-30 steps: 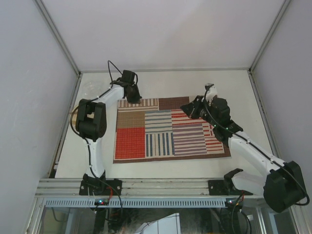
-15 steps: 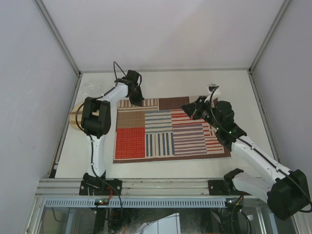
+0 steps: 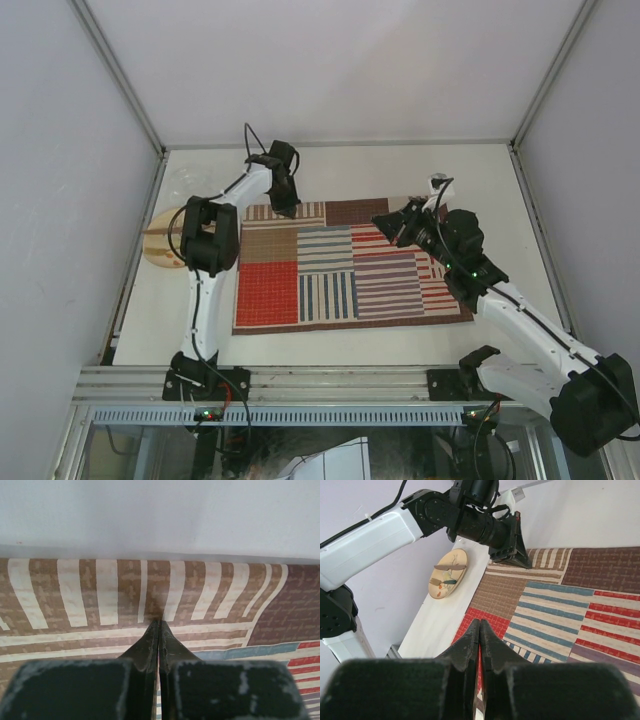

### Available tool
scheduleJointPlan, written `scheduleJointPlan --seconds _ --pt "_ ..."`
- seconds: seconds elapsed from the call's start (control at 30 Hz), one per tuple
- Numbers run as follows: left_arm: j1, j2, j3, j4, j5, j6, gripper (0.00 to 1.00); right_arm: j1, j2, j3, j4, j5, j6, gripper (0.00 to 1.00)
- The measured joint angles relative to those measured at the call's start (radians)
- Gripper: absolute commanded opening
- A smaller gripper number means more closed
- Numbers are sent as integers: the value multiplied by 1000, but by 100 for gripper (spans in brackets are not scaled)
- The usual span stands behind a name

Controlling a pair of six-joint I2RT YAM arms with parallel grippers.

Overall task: Set the dinner table for one person
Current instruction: Flatten out the napkin at the center of the board.

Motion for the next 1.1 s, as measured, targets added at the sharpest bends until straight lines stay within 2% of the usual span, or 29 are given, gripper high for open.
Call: scheduleJointPlan --seconds 0.6,1.1 --pt "-1 95 172 -116 -7 7 0 -55 -1 -6 18 -47 32 0" --pt "-1 135 246 -146 -8 18 0 -72 -2 -11 18 -67 33 0"
